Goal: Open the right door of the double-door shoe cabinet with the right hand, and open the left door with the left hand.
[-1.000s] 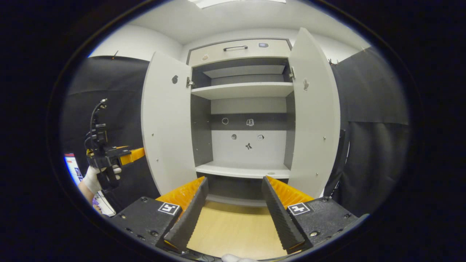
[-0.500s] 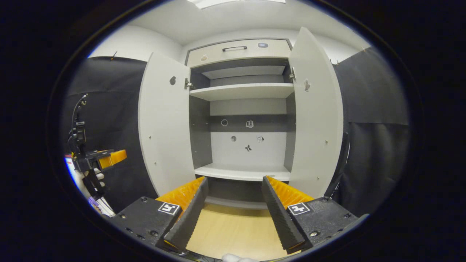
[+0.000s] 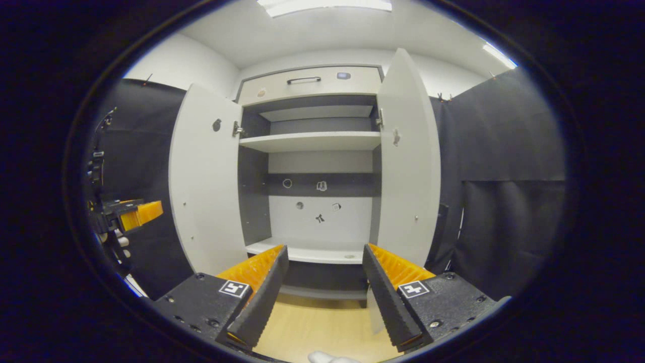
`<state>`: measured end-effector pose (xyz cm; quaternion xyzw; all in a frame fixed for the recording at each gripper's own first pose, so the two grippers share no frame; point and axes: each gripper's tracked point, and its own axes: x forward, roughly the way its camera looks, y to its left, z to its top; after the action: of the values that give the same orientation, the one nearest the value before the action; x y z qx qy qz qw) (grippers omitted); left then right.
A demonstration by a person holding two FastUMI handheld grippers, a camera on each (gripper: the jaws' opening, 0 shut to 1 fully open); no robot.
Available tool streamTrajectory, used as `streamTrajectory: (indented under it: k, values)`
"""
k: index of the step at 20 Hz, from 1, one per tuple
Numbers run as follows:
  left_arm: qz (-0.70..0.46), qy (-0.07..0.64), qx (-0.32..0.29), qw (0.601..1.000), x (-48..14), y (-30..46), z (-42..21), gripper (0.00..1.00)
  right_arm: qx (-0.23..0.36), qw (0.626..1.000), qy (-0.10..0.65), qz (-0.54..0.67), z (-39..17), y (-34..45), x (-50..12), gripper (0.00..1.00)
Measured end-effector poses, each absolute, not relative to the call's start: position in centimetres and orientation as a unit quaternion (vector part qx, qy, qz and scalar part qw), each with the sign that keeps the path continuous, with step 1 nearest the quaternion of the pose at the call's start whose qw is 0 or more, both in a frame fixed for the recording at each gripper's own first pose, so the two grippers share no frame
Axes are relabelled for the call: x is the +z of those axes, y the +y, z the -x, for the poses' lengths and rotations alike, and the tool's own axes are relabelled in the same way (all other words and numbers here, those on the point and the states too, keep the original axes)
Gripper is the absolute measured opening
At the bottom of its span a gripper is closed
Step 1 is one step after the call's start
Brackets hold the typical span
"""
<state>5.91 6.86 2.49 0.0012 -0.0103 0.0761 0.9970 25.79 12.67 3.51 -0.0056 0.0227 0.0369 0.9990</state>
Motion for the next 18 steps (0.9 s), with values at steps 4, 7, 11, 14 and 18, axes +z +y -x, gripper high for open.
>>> streamTrajectory:
  k: [4,7,11,14,18]
  values:
    - [-0.001,0.000,0.028,1.000,1.9,2.6,-6.4,0.95,0.013,1.000,0.022,0.006,-26.0,10.7,3.1,0.93]
    - [0.000,0.005,0.009,1.000,1.5,0.8,-6.8,0.96,-0.006,1.000,0.026,0.004,-26.0,9.1,2.9,0.93]
    - [0.003,0.008,0.012,1.000,0.7,-0.2,-6.2,0.96,-0.015,0.999,0.031,-0.003,-26.1,8.5,2.5,0.92]
    - [-0.002,0.016,0.014,1.000,0.1,-0.7,-5.9,0.96,-0.015,0.999,0.032,-0.001,-25.9,8.5,2.4,0.93]
    - [-0.010,0.016,0.021,1.000,0.1,-0.2,-5.7,0.96,-0.011,0.999,0.031,-0.004,-25.8,8.9,2.5,0.93]
